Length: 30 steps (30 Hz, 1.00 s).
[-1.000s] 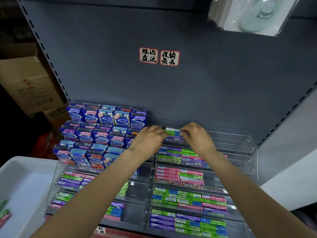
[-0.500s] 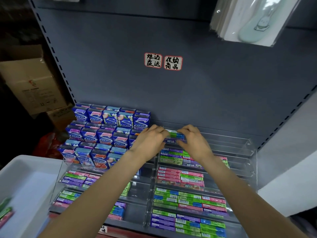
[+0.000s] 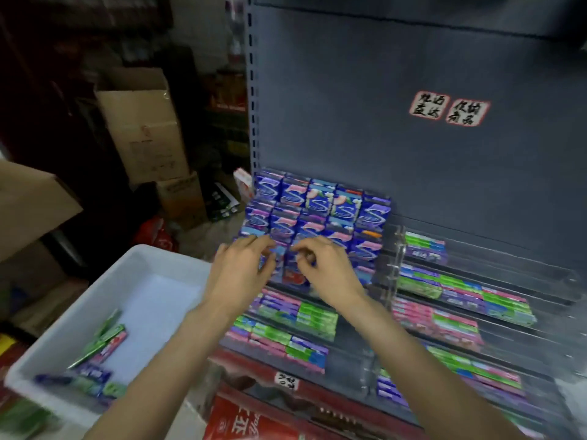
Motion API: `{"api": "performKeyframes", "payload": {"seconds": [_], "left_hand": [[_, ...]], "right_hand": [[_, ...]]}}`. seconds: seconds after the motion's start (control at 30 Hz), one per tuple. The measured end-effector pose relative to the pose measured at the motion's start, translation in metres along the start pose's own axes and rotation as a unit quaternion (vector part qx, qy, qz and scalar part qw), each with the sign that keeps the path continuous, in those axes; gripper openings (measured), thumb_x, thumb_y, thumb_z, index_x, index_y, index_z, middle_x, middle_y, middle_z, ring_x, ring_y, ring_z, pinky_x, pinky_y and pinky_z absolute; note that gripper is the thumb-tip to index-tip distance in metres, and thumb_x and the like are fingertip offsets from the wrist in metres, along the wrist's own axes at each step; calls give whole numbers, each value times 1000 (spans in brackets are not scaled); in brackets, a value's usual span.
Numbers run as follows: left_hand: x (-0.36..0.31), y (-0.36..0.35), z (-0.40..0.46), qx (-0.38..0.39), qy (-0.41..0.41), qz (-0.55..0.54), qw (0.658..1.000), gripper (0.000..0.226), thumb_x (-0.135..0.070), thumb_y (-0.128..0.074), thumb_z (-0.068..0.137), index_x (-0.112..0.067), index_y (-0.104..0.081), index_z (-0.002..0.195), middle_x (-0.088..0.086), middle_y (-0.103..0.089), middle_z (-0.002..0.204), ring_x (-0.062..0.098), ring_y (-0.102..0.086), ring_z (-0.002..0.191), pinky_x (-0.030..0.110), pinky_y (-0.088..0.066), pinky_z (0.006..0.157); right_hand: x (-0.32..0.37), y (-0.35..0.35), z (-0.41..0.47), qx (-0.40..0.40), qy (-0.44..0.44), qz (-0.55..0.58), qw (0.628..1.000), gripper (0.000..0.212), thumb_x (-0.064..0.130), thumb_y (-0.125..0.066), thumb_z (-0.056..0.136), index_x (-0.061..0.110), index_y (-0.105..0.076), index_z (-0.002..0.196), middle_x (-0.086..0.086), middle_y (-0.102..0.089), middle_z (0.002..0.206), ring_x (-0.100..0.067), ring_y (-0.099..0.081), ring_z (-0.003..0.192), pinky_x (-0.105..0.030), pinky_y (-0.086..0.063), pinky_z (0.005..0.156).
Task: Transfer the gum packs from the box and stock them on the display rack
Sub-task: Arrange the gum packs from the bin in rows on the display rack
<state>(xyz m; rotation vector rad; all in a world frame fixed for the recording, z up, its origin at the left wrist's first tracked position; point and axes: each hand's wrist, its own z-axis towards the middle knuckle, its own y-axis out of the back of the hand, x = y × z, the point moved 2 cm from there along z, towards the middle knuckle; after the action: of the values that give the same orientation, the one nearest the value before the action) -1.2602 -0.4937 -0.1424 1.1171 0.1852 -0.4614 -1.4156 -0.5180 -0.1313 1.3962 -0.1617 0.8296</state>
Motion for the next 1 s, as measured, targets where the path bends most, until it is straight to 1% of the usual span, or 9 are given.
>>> {"api": "performKeyframes", "payload": {"seconds": [0.17, 0.23, 0.4, 0.5, 0.57, 0.67, 0.8, 0.9, 1.0], "left_hand": [[135, 28, -57, 102, 96, 46, 989, 20, -25, -52, 93, -19, -62, 109, 0, -67, 103, 25, -60, 95, 36, -45, 78], [184, 34, -77, 126, 131, 27, 983, 22, -24, -52, 93, -19, -62, 112, -1, -67, 105, 24, -61, 96, 36, -47, 80], [294, 37, -128, 184, 236, -19, 954, 20, -17, -56, 91, -13, -64, 108, 9, -65, 106, 29, -62, 94, 40, -51, 79], [343, 29, -162, 243, 271, -28, 931, 22, -21, -59, 91, -11, -66, 109, 16, -63, 107, 35, -61, 97, 40, -50, 82], [363, 19, -179, 280, 294, -29, 913, 30, -23, -56, 92, -15, -61, 121, 17, -59, 116, 36, -59, 104, 41, -48, 88], [383, -5, -192, 323, 307, -40, 895, 49, -16, -54, 91, -19, -44, 139, 14, -44, 138, 34, -49, 120, 37, -40, 100], [401, -37, -203, 379, 310, 3, 872, 70, -24, -57, 90, -21, -19, 149, 10, -13, 157, 30, -21, 141, 37, -24, 111], [413, -54, -207, 425, 304, 35, 852, 78, -26, -55, 91, -22, -5, 151, 5, 10, 159, 27, -1, 146, 40, -14, 115], [417, -69, -209, 429, 259, 43, 865, 79, -22, -55, 91, -19, -4, 151, 2, 10, 159, 24, 2, 146, 37, -13, 115]], "right_hand": [[81, -110, 19, 76, -4, 2, 997, 22, 11, -51, 93, 10, -66, 109, -4, -59, 97, -21, -59, 89, -13, -27, 68], [106, -153, 25, 88, -26, 25, 995, 23, 9, -51, 92, 9, -67, 109, -8, -63, 103, -20, -60, 92, -12, -29, 70], [145, -256, 35, 177, -81, 46, 980, 27, 8, -45, 93, 9, -65, 112, -11, -61, 109, -25, -60, 96, -27, -41, 85], [153, -310, 38, 233, -110, 42, 965, 31, 8, -48, 93, 8, -58, 122, -15, -56, 118, -27, -59, 105, -26, -40, 88], [152, -342, 38, 270, -150, 35, 950, 41, 12, -48, 95, 10, -45, 135, -15, -45, 130, -29, -56, 110, -23, -38, 85], [143, -387, 37, 297, -222, 17, 928, 58, 18, -48, 95, 13, -22, 147, -21, -24, 146, -34, -42, 127, -29, -36, 99], [128, -438, 25, 364, -306, -62, 877, 71, 27, -47, 96, 18, -1, 150, -33, 6, 150, -46, 0, 141, -42, -20, 112], [127, -465, 26, 375, -309, -70, 871, 72, 25, -47, 96, 21, -1, 150, -32, 22, 148, -47, 15, 139, -45, -8, 115], [124, -480, 35, 352, -235, -64, 904, 66, 17, -48, 95, 16, -11, 150, -18, 16, 155, -33, 10, 144, -36, -12, 116]]}}
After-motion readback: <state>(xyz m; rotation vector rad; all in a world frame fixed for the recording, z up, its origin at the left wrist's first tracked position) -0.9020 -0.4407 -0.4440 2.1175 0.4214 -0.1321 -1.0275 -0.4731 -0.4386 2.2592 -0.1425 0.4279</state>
